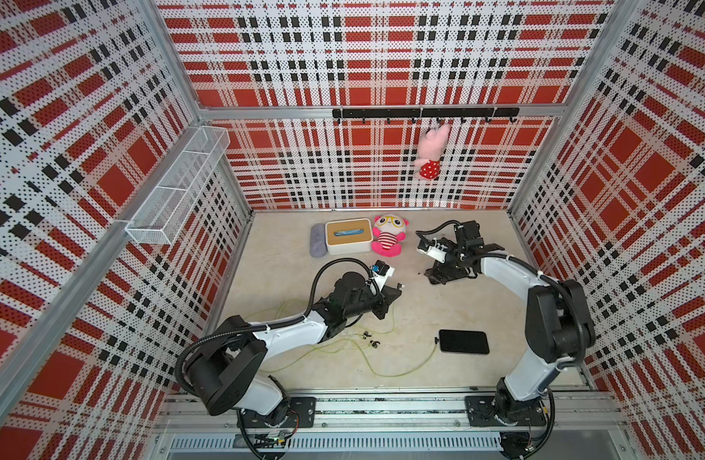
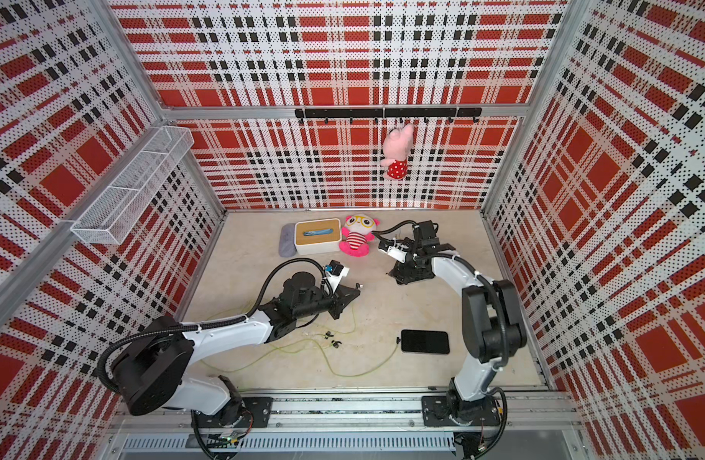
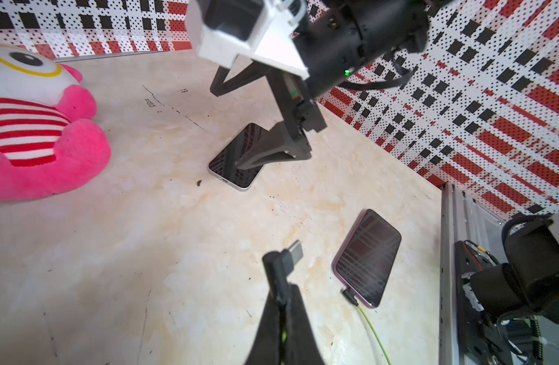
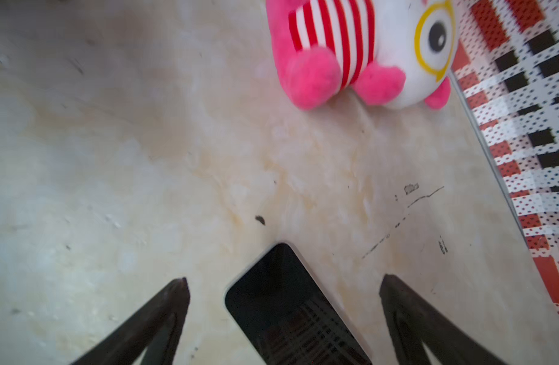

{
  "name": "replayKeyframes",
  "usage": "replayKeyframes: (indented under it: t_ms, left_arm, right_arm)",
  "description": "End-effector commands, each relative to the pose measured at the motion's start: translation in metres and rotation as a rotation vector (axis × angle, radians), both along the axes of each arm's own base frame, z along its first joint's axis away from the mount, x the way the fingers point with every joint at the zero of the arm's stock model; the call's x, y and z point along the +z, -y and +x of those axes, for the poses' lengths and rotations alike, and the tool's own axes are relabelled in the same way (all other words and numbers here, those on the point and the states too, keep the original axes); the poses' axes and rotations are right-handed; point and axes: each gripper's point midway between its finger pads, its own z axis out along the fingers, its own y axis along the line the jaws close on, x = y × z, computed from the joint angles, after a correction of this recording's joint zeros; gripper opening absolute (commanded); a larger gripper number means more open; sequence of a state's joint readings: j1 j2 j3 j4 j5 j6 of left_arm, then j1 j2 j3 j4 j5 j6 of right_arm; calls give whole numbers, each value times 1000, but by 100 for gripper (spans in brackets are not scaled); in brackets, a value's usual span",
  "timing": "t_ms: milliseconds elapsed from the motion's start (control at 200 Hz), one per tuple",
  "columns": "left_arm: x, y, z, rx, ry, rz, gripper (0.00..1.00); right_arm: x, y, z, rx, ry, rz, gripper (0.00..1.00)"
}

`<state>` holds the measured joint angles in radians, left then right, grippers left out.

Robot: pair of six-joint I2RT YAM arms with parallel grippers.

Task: Plug wired earphones into phones
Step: Pick up the phone at the center of the board.

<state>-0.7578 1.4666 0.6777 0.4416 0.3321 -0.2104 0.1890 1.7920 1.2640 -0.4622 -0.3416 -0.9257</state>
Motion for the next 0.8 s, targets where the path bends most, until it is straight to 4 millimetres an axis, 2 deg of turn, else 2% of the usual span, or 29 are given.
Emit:
replayKeyframes:
  t_ms: [0,200,386,556,646,792]
  left_arm:
    - [17,8,2,-29,31,-47,0]
    - [11,16,-9,-108,0,-50,0]
    - [2,20,-22,-171,-24,-40,0]
    - [-2,29,-29,-240,-39,-42,0]
    - [-5,35,-34,-267,-50,-40,0]
    - [-14,43,-41,-295,-45,-19,0]
  right_arm:
    - [-26,16,-22,182,-127,-138,97]
    - [-39,36,3,206,-208,-236,99]
    - [-58,50,3,253,-239,-320,99]
    - [-57,52,19,308,-171,-365,98]
    - [-54,59,20,315,-167,-413,99]
    - [-64,62,17,315,-204,-434,99]
